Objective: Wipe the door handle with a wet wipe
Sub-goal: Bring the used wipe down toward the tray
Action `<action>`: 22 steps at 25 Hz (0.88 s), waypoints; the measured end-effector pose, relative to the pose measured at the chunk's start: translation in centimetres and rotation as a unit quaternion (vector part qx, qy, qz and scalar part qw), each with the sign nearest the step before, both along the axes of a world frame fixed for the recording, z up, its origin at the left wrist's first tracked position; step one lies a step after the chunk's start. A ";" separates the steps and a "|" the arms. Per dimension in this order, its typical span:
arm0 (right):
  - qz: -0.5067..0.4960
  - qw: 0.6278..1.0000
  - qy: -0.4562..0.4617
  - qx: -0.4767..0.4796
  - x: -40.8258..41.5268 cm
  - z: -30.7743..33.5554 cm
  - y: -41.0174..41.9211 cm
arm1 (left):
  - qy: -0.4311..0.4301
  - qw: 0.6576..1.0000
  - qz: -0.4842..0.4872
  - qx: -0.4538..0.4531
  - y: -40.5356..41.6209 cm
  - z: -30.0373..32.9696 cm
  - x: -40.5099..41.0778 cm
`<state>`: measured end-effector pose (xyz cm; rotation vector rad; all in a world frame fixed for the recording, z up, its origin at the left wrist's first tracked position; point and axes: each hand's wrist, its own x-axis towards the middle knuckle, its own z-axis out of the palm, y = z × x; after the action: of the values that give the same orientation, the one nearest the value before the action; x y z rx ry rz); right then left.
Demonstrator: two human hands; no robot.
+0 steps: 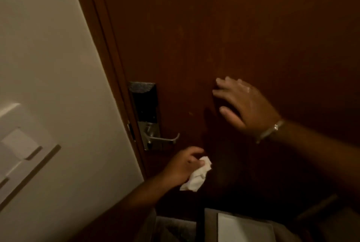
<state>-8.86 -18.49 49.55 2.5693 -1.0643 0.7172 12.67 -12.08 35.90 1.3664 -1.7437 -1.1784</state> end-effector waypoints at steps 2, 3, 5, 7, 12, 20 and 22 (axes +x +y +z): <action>-0.070 0.934 -0.160 0.312 -3.0 -5.6 4.5 | 0.086 0.990 0.019 0.112 0.2 -0.5 0.2; -0.114 0.850 -0.235 0.458 -3.8 -7.8 6.4 | 0.106 0.984 0.018 0.142 0.7 -0.4 -0.4; -0.153 0.690 -0.319 0.631 -4.8 -11.0 8.7 | 0.120 0.976 0.008 0.182 1.6 -0.3 -2.8; -0.137 0.609 -0.352 0.697 -6.2 -13.2 9.9 | 0.123 0.970 0.009 0.212 2.5 -0.7 -6.1; -0.161 0.558 -0.447 0.681 -11.2 -17.0 10.9 | 0.141 0.941 0.041 0.303 4.8 -3.2 -13.2; -0.303 0.299 -0.632 0.648 -19.0 -27.6 14.5 | 0.275 0.855 0.150 0.413 10.4 -14.2 -19.7; -0.340 0.256 -0.643 0.637 -19.8 -30.7 15.4 | 0.293 0.829 0.185 0.438 10.5 -17.6 -20.7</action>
<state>-28.66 -3.08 18.80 -0.0640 1.4344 -0.7935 -8.04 -1.58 18.35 1.4727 -0.4369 -1.9930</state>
